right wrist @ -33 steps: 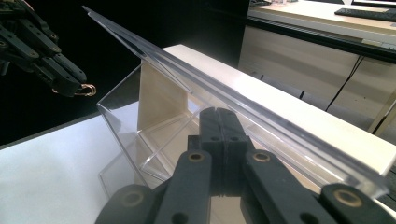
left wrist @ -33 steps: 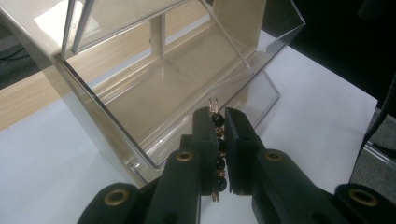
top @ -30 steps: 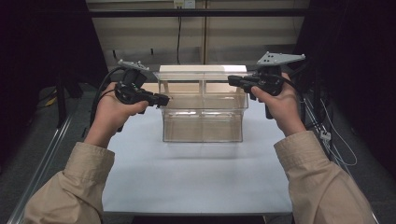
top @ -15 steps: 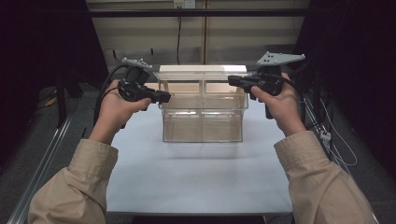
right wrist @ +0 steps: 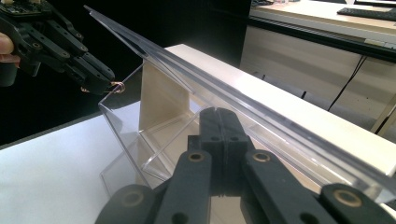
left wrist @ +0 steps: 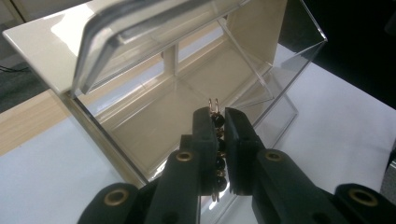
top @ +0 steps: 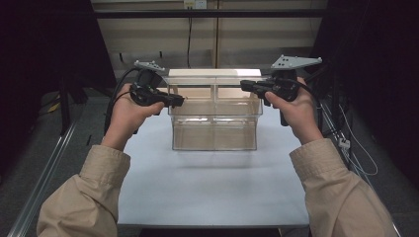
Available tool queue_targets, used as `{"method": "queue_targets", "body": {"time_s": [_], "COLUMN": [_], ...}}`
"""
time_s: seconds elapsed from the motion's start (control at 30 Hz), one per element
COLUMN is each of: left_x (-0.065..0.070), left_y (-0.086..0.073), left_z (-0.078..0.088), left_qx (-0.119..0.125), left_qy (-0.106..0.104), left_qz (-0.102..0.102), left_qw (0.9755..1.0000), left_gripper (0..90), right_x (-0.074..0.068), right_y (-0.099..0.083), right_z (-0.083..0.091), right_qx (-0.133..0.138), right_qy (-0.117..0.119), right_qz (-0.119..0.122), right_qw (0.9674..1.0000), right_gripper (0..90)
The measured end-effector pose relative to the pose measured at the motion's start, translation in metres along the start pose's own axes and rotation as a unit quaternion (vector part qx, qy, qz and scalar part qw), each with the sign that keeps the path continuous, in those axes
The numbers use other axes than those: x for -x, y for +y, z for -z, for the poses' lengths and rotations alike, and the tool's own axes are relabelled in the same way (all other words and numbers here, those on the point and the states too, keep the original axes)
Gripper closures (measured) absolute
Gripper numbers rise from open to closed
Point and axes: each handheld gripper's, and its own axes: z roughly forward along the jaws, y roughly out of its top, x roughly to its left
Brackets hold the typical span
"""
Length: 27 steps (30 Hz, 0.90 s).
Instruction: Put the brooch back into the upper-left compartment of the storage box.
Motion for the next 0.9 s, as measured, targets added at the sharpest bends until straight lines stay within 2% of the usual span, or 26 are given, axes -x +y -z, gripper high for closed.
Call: {"method": "queue_targets", "body": {"time_s": [0.33, 0.9], "left_x": [-0.0027, 0.0013], "left_y": [0.0007, 0.0075], "left_z": [-0.0032, -0.0105], "left_qx": [0.003, 0.003], "left_qy": [0.007, -0.002], "left_qz": [0.002, -0.007], "left_qw": [1.0, 1.0], "left_gripper": [83.9, 83.9], "right_x": [-0.0003, -0.0001], "right_y": [-0.0007, -0.001], "right_z": [-0.0015, -0.0035], "right_qx": [-0.003, -0.005], "right_qy": [0.001, 0.001], "right_qz": [0.0, -0.001], "right_qw": [1.0, 1.0], "right_gripper": [90.0, 90.0]}}
